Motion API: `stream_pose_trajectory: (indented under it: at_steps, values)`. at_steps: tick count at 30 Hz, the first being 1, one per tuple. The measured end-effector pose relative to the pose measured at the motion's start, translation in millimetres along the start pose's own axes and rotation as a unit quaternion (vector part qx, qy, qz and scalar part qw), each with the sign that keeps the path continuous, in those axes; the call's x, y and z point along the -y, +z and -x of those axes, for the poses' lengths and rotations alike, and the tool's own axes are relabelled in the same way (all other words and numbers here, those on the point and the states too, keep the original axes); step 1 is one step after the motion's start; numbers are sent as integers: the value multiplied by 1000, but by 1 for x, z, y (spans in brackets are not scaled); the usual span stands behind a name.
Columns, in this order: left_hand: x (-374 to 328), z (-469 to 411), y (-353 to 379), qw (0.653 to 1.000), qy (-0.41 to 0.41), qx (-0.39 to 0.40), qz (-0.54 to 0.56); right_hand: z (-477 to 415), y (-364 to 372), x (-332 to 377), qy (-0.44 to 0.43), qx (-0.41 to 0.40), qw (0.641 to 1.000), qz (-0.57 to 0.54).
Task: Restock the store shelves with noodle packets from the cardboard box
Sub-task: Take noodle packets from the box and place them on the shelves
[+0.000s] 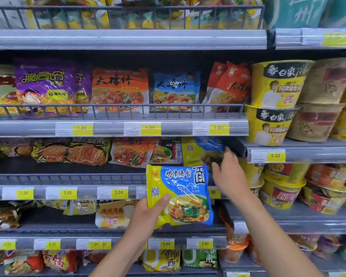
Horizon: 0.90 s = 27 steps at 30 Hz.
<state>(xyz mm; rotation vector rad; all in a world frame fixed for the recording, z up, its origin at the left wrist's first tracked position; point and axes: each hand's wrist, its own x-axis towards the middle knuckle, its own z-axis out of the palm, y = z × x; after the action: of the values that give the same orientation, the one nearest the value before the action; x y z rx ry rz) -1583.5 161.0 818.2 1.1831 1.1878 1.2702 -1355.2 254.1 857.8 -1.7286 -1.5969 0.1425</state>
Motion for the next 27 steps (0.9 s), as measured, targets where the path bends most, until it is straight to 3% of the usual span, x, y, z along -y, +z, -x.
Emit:
stream_pose_trajectory:
  at_steps: [3,5,11,16,19,22,24,25,27]
  values:
    - [-8,-8,9,1000,17,-6,-3,42,-13,1,-130,-102,985,-57]
    - [-11,-15,15,999,34,-8,-7,70,-21,1,-172,-111,975,-88]
    - [-21,-41,43,998,60,-15,11,91,-13,-13,-153,-45,983,-90]
    - [-34,-55,60,998,57,26,28,60,-9,-23,-139,-118,975,-126]
    - [-36,-67,61,989,98,36,-101,46,-10,-23,-132,-147,974,-115]
    - [-42,-73,66,935,177,-15,-305,34,-5,-21,-120,-175,973,-95]
    - [-43,-76,69,868,244,-82,-425,29,2,-22,-114,-187,973,-77]
    - [-43,-77,70,840,271,-101,-460,28,5,-22,-111,-188,974,-67]
    - [-39,-85,70,817,288,-109,-488,29,12,-21,-104,-186,977,-22]
